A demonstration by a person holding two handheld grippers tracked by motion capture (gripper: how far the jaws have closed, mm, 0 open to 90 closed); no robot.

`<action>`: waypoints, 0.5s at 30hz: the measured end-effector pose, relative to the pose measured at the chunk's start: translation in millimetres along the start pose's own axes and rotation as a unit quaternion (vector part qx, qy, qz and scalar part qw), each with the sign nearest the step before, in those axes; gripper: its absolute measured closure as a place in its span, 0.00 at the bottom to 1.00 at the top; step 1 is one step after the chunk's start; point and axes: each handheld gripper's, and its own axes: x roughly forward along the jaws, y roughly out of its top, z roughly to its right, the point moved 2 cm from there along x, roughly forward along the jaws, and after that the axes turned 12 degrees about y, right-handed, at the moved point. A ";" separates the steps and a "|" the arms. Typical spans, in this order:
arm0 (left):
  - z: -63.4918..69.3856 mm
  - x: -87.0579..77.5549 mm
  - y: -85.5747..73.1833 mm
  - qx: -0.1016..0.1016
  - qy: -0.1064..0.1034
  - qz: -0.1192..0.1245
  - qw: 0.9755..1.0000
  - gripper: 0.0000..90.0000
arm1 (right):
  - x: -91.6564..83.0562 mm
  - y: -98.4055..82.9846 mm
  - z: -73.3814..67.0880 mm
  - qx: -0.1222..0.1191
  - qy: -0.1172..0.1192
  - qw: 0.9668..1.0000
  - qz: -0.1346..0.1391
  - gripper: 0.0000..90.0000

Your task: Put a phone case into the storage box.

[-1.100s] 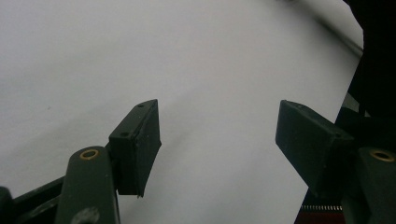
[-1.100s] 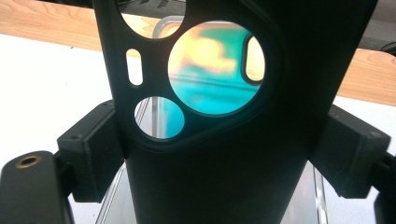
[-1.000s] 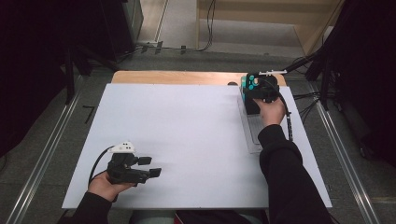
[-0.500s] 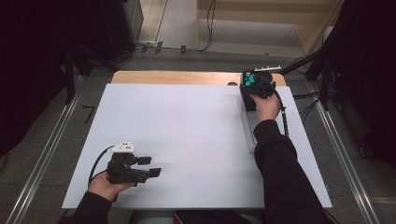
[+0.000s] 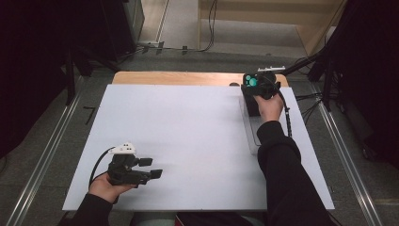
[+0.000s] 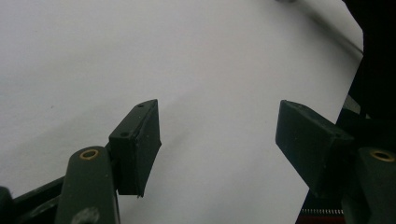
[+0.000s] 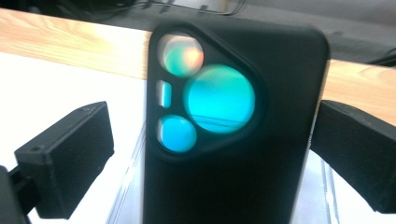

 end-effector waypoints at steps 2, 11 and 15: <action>-0.3 0.1 0.0 0.000 0.001 -0.001 1.000 0.34 | -2.9 0.9 0.0 0.002 0.012 1.000 -0.002 0.00; -0.9 0.1 -0.2 -0.001 0.003 -0.004 1.000 0.34 | -26.3 7.8 -13.5 0.001 0.042 0.999 0.002 0.00; -1.3 -0.1 0.1 -0.003 0.002 -0.003 1.000 0.34 | -31.6 7.3 -24.3 0.002 0.068 0.998 -0.017 0.00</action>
